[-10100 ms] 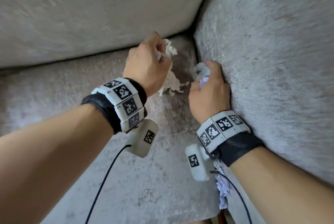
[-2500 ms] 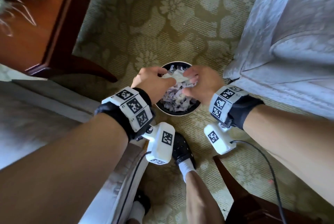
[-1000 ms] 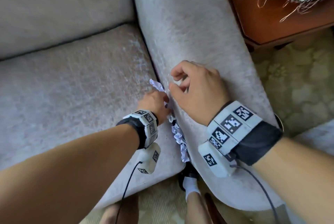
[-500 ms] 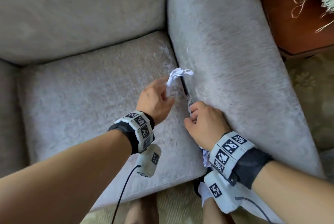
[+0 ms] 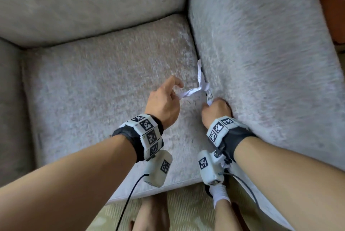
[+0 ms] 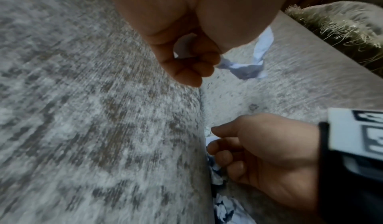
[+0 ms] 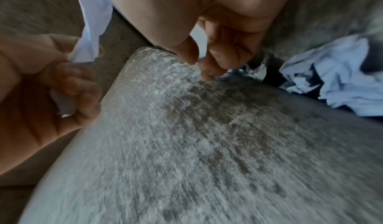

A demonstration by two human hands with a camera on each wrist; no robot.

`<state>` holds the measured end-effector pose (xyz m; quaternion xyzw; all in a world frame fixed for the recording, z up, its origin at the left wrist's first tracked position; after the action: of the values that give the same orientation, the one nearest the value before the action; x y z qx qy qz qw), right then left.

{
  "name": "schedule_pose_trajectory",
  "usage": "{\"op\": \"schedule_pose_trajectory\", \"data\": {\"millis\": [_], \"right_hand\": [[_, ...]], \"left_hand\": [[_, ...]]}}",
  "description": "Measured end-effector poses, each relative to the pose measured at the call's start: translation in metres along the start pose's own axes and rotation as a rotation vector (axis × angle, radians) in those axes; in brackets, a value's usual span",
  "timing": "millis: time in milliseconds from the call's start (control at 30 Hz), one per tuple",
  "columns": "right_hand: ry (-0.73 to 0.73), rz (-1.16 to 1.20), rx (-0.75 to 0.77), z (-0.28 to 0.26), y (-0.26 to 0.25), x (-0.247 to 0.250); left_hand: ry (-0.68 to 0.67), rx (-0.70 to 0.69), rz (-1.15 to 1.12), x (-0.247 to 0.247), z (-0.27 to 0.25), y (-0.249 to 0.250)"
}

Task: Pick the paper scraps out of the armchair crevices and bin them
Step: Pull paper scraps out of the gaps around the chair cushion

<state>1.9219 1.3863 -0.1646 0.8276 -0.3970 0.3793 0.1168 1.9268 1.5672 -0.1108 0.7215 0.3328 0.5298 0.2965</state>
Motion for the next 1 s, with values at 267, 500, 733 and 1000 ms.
{"op": "schedule_pose_trajectory", "data": {"millis": [267,500,733,1000], "right_hand": [[-0.039,-0.124,-0.038,0.015,-0.002,-0.013],[0.048,-0.226,0.112,-0.003,-0.008,0.000],[0.038,-0.216,0.235,-0.024,0.007,0.006],[-0.136,-0.069,0.220,-0.035,0.022,0.009]], "left_hand": [[0.059,-0.020,0.012,0.004,0.002,0.002],[0.079,0.042,0.109,0.005,0.003,0.007],[0.064,0.040,0.198,-0.009,0.010,0.002],[-0.107,0.042,0.148,-0.056,0.026,0.015]]}}
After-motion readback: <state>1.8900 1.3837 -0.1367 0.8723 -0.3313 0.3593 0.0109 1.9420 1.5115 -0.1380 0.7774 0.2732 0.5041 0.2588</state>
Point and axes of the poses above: each hand's wrist, its own z-axis towards the middle knuckle, its own x-axis out of the back of the hand, y = z × x, the point moved 9 cm from there along z, towards the middle knuckle, and after that the axes turned 15 degrees about -x, right-handed, at the moved point
